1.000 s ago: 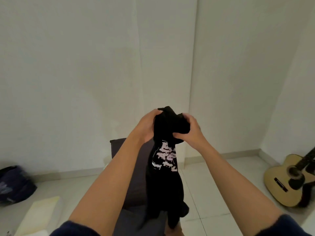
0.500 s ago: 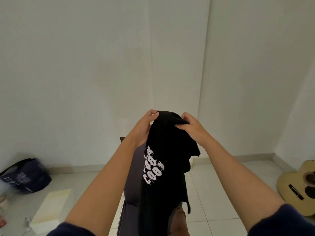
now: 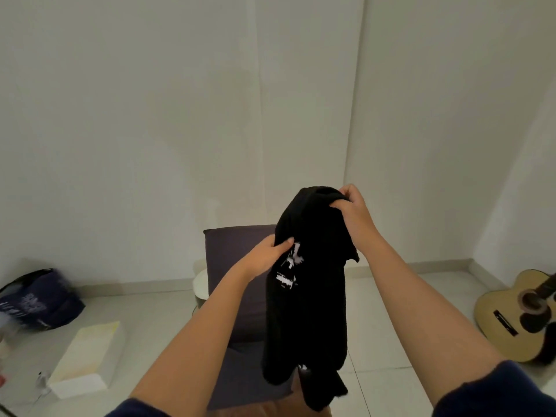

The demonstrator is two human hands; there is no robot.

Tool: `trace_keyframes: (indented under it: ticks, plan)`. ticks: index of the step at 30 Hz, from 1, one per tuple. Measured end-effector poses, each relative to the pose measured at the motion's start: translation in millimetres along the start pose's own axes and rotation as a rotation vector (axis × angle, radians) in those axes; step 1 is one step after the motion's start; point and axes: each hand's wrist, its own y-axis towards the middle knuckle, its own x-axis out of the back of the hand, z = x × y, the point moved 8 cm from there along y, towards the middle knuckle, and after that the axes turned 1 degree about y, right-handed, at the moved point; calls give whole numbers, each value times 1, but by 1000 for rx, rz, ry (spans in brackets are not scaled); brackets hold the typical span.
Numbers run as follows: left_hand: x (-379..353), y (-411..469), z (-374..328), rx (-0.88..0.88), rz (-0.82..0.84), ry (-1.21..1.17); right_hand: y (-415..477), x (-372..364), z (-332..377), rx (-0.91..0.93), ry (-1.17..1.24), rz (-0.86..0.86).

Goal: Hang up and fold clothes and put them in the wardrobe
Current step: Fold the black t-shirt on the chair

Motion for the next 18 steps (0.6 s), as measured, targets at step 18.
trace_keyframes:
  ticks: [18]
  plan:
    - [57, -4, -5, -75, -336, 145, -27, -23, -22, -223, -308, 358]
